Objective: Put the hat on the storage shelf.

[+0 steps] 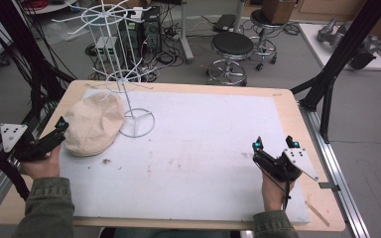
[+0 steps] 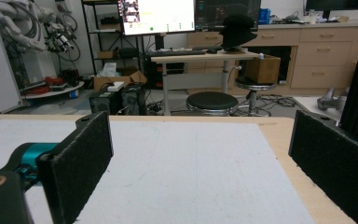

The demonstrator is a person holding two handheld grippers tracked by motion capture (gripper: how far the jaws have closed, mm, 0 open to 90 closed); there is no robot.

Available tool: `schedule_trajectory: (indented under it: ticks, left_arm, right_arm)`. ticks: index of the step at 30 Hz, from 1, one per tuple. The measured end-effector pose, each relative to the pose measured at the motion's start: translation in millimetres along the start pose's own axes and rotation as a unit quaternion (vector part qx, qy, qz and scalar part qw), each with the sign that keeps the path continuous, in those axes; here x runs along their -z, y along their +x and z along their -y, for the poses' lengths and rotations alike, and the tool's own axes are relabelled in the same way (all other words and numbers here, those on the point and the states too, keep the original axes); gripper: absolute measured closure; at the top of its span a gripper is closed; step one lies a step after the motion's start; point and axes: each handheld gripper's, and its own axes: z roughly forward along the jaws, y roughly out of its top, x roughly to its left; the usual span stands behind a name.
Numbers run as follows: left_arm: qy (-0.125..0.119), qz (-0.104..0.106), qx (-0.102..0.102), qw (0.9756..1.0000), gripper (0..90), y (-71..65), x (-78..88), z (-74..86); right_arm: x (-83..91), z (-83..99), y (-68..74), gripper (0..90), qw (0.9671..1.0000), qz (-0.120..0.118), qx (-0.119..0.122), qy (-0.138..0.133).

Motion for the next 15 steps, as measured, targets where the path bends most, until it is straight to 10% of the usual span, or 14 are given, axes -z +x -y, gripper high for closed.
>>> schedule_trajectory:
  ticks: [15]
  left_arm:
    - [0.039,-0.009,-0.005,0.9992,17.2,5.0,-20.2,-5.8]
  right_arm:
    - [-0.2,0.1,0.1,5.4,1.0,-0.002,0.0,0.002]
